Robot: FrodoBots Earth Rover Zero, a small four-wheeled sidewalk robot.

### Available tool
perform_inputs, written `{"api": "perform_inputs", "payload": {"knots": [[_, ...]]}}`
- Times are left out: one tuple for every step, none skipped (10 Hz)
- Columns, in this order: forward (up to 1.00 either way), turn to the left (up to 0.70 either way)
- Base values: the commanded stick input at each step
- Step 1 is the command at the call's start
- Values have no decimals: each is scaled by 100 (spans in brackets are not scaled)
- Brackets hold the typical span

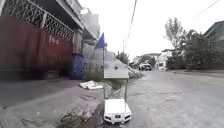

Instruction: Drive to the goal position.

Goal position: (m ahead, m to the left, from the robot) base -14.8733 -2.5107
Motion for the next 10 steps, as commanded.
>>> {"api": "perform_inputs", "payload": {"knots": [[0, -70], [0, -70], [0, -70], [0, -70], [0, -70], [0, -70], [0, -70], [0, -70], [0, -70], [0, -70]]}}
